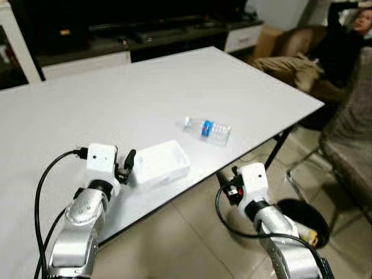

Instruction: Picking trash to rubbish bin

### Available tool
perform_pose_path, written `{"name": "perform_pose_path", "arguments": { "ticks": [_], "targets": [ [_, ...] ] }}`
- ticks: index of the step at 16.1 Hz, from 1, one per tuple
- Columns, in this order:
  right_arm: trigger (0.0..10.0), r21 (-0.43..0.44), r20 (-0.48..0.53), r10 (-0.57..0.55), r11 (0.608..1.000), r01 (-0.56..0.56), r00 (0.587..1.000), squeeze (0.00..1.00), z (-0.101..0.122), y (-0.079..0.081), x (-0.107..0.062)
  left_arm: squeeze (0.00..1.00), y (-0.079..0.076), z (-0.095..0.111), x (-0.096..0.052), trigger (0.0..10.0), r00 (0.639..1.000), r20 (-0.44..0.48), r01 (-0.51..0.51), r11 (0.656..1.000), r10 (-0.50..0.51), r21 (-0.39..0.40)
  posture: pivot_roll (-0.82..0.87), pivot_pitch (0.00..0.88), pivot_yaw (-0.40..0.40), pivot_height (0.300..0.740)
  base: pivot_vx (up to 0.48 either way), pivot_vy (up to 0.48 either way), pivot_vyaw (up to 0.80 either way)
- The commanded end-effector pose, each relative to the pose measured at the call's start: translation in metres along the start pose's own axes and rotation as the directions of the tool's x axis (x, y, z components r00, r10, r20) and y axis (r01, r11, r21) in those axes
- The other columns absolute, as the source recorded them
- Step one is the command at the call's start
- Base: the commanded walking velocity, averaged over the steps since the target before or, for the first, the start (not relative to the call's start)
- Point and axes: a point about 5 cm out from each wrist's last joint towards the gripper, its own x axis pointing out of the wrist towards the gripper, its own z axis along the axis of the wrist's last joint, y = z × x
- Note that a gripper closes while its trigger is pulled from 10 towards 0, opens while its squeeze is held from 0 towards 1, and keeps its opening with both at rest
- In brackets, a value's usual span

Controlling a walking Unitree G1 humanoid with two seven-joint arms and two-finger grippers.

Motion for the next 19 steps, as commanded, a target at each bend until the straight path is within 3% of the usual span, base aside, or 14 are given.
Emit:
{"name": "perform_pose_path", "arguments": {
  "ticks": [1,3,6,8,9,13,17,18,19],
  "targets": [
    [10.0,0.002,-0.008,-0.023,1.0,0.023,1.0,0.0,-0.002,-0.002,-0.001,0.0,-0.007,0.006,0.002,10.0,0.999,0.016,0.036,0.999,-0.036,0.006,-0.11,0.0,-0.027,0.74,0.0,0.48,0.0],
    [10.0,0.002,-0.008,-0.021,1.0,0.021,1.0,0.0,-0.003,-0.001,0.0,0.0,-0.006,0.006,0.002,10.0,0.999,0.017,0.04,0.999,-0.04,0.014,-0.11,0.0,-0.025,0.74,0.0,0.48,0.0],
    [10.0,0.007,-0.003,-0.031,1.0,0.031,1.0,0.0,-0.002,-0.001,0.001,0.0,-0.005,0.007,0.005,10.0,0.999,0.004,0.047,0.993,-0.047,0.111,-0.11,0.0,-0.015,0.74,0.0,-0.32,0.0],
    [10.0,0.003,-0.009,-0.049,0.999,0.049,0.999,0.0,-0.004,-0.006,-0.001,0.0,-0.008,0.006,0.006,10.0,0.998,-0.005,0.056,0.995,-0.056,0.087,-0.11,0.0,-0.01,0.74,0.0,-0.48,0.0],
    [10.0,-0.004,-0.01,-0.047,0.999,0.047,0.999,0.0,-0.003,-0.007,0.0,0.0,-0.007,0.006,0.008,10.0,0.999,-0.008,0.046,0.998,-0.045,0.038,-0.11,0.0,-0.009,0.74,0.0,0.0,0.0],
    [10.0,-0.024,-0.008,-0.024,0.999,0.024,1.0,0.0,0.0,-0.008,0.006,0.0,-0.011,-0.001,0.01,10.0,0.997,-0.056,0.056,0.998,-0.057,-0.014,-0.09,0.0,-0.032,0.74,0.0,0.0,0.0],
    [10.0,-0.044,0.001,0.0,0.999,0.0,1.0,0.0,0.005,-0.007,0.01,0.0,-0.025,-0.007,0.032,10.0,0.984,-0.105,0.131,0.987,-0.141,-0.089,-0.09,0.0,-0.036,0.74,0.0,0.0,0.0],
    [10.0,-0.043,0.002,-0.003,0.999,0.003,1.0,0.0,0.005,-0.008,0.01,0.83,-0.031,-0.007,0.043,10.0,0.979,-0.101,0.163,0.977,-0.177,-0.138,-0.1,0.0,-0.037,0.74,0.0,0.0,0.0],
    [10.0,-0.043,0.003,-0.005,0.999,0.005,1.0,0.0,0.006,-0.008,0.009,1.0,-0.034,-0.003,0.054,10.0,0.978,-0.091,0.17,0.97,-0.188,-0.173,-0.11,0.0,-0.036,0.74,0.0,0.0,0.0]
  ]
}}
